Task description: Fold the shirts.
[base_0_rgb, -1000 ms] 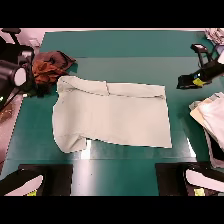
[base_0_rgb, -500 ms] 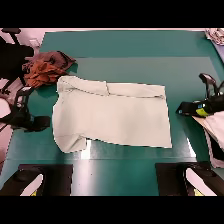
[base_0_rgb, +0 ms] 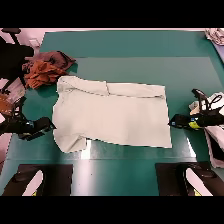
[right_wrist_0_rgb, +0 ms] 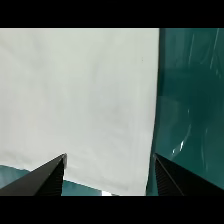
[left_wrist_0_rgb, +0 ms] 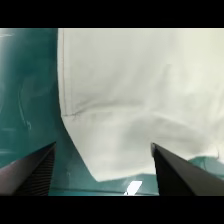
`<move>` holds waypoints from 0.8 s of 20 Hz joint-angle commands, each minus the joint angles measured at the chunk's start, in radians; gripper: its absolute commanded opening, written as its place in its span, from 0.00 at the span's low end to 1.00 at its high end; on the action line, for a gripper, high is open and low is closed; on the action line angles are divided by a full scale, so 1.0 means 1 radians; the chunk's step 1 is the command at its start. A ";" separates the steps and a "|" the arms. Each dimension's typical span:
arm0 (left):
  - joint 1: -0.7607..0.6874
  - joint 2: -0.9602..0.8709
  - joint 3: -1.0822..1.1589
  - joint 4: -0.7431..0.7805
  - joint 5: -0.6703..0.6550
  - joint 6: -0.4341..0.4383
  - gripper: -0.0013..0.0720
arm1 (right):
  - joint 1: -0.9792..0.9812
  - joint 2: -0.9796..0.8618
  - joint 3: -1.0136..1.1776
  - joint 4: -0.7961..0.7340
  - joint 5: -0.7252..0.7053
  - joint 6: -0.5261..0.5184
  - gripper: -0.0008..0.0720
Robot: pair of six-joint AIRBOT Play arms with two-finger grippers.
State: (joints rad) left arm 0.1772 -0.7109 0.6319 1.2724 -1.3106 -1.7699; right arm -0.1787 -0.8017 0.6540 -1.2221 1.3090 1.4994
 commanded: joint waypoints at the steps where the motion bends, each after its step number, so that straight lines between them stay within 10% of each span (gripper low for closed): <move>1: 0.011 -0.026 -0.021 0.080 0.058 -0.067 0.98 | 0.018 -0.037 -0.009 0.001 0.006 0.003 0.86; 16: 0.013 -0.249 -0.029 -0.068 0.082 0.151 0.97 | -0.014 -0.048 -0.001 0.093 -0.001 -0.009 0.86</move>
State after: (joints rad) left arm 0.1883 -0.9279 0.6086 1.2179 -1.2179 -1.6657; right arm -0.1921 -0.8494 0.6514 -1.1301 1.3090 1.4967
